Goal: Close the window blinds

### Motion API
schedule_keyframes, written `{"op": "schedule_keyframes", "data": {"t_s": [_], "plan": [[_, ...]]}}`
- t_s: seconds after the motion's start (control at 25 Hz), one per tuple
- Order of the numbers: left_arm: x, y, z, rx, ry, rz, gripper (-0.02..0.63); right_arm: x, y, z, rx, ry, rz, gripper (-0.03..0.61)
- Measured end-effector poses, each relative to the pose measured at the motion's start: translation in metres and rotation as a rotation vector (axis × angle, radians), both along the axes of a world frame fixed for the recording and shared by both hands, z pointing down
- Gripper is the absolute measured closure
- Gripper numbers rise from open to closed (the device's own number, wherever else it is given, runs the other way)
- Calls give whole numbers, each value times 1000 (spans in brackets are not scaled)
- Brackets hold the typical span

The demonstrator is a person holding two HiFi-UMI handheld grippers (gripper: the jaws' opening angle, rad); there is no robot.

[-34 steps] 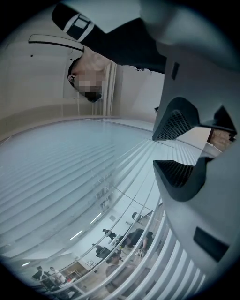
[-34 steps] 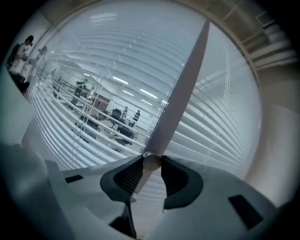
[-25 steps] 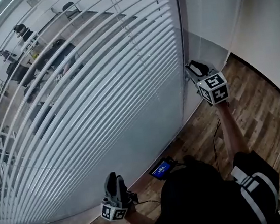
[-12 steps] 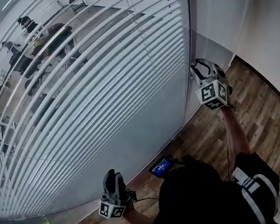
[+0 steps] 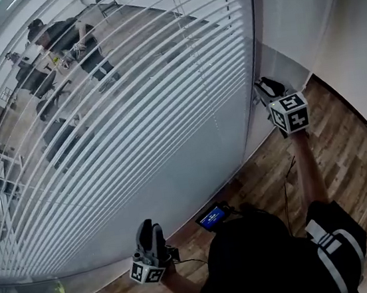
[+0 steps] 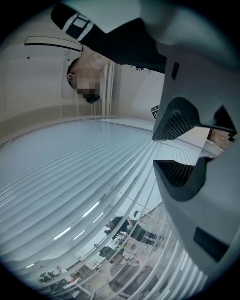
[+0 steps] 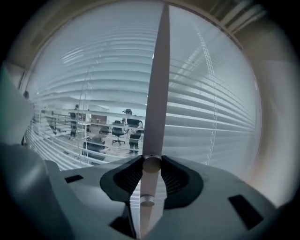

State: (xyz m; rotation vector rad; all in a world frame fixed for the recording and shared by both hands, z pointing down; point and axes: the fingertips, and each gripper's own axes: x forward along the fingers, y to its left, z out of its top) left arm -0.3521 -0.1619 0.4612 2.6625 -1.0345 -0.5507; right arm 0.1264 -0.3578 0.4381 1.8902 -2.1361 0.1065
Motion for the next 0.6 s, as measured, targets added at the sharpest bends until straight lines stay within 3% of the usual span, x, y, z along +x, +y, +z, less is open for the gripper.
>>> {"op": "schedule_keyframes", "data": {"t_s": [0.08,0.16,0.4,0.6], "plan": [[-2,2,0,1,1,-1,482,0,1,-1,2,-53,-11,446],[-1,2,0,1,0,-1,482,-1,1,-1,17,-35,-28,446],[1,1,0,-2,-5,-2,483,-6,7,2,64,325,-9,440],[4,0,2,-9,-6,3,483,-5,6,1,76,491,19,440]]}}
